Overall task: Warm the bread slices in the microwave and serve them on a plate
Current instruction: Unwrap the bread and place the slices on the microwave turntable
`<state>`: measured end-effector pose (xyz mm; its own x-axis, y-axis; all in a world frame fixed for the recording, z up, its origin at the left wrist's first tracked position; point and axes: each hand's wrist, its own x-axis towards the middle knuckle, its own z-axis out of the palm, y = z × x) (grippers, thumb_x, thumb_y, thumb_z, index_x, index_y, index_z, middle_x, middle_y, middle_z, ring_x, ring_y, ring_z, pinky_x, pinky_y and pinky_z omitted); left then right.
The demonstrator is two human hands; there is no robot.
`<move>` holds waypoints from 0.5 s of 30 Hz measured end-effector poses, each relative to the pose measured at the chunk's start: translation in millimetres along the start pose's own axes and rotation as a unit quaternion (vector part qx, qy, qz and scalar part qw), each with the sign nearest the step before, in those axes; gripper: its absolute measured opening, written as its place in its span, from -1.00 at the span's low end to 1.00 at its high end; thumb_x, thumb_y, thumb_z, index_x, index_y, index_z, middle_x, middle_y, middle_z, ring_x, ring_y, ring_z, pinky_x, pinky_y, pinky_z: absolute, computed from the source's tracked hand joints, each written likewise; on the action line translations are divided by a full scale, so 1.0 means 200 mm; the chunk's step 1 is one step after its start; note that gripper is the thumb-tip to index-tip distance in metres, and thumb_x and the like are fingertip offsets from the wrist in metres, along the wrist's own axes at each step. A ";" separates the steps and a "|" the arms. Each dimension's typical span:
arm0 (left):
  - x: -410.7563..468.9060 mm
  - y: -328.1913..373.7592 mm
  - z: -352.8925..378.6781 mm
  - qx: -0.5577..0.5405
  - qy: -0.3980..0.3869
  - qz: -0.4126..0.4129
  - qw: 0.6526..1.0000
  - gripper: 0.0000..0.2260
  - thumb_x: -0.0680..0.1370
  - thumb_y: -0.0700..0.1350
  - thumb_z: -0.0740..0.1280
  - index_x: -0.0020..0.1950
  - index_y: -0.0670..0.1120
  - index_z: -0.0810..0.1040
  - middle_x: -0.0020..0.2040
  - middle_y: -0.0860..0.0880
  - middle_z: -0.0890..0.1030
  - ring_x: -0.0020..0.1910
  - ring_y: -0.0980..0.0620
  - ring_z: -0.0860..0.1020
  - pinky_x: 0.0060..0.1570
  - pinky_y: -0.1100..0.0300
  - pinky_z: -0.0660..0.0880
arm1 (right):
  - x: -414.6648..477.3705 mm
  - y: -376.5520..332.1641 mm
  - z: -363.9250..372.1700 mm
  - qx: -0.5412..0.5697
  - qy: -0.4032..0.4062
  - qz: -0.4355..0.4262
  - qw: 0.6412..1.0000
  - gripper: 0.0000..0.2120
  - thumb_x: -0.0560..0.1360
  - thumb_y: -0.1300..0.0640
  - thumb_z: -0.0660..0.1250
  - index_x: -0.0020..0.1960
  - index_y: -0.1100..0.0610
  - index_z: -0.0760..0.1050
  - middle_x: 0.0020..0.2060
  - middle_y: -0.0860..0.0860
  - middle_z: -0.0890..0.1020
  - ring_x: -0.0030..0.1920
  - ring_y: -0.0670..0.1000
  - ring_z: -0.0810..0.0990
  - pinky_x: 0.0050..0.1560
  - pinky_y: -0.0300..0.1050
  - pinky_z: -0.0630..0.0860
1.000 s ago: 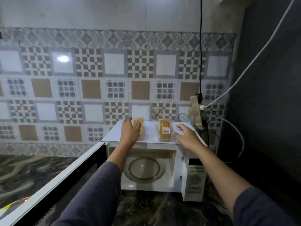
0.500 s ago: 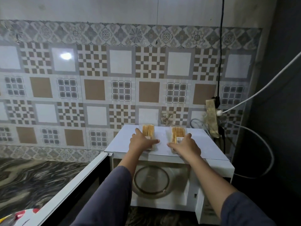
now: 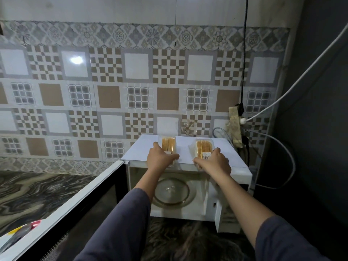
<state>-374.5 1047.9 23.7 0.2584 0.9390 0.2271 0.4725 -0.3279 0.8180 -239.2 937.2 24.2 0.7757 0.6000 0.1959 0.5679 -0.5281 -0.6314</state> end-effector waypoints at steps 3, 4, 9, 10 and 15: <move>-0.17 0.02 -0.02 -0.012 0.004 0.006 1.000 -0.27 0.24 0.07 0.55 0.27 -0.10 0.28 0.11 -0.14 0.54 -0.01 -0.10 0.58 -0.02 -0.04 0.59 | -0.12 0.05 -0.07 0.003 0.005 -0.005 1.000 -0.27 0.25 -0.24 0.40 0.24 0.15 0.28 0.16 0.11 0.51 0.16 0.17 0.47 0.09 0.06 0.51; -0.23 0.03 -0.02 -0.017 0.005 0.010 1.000 -0.25 0.24 0.07 0.55 0.29 -0.11 0.27 0.10 -0.14 0.54 -0.02 -0.09 0.58 -0.02 -0.03 0.59 | -0.17 0.07 -0.09 0.005 0.007 -0.007 1.000 -0.27 0.25 -0.24 0.40 0.25 0.14 0.28 0.17 0.11 0.51 0.16 0.17 0.47 0.09 0.06 0.51; -0.53 0.02 0.00 -0.041 0.028 0.023 0.999 -0.27 0.28 0.05 0.54 0.32 -0.15 0.29 0.20 -0.12 0.50 0.14 -0.11 0.50 0.00 0.11 0.48 | -0.43 0.23 -0.15 0.035 0.028 -0.030 0.999 -0.25 0.26 -0.27 0.40 0.28 0.11 0.26 0.19 0.07 0.49 0.17 0.16 0.46 0.09 0.10 0.51; -0.60 0.00 0.01 -0.042 0.030 0.022 0.998 -0.29 0.28 0.05 0.54 0.30 -0.14 0.30 0.20 -0.13 0.50 0.14 -0.11 0.49 -0.02 0.12 0.45 | -0.48 0.27 -0.16 0.045 0.034 -0.031 0.998 -0.25 0.26 -0.26 0.41 0.28 0.10 0.27 0.19 0.07 0.49 0.18 0.16 0.46 0.10 0.10 0.50; -0.87 -0.15 0.10 -0.046 0.027 0.007 0.999 -0.29 0.26 0.06 0.55 0.27 -0.12 0.31 0.17 -0.10 0.48 0.11 -0.06 0.48 0.05 0.08 0.50 | -0.74 0.47 -0.12 0.068 0.081 -0.044 0.993 -0.28 0.25 -0.18 0.47 0.27 0.14 0.34 0.17 0.10 0.53 0.18 0.17 0.48 0.09 0.01 0.46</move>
<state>-417.5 891.3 -50.1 0.2171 0.9394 0.2653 0.3892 -0.3326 0.8590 -294.1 783.9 -46.1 0.7654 0.5300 0.3650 0.6010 -0.3861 -0.6998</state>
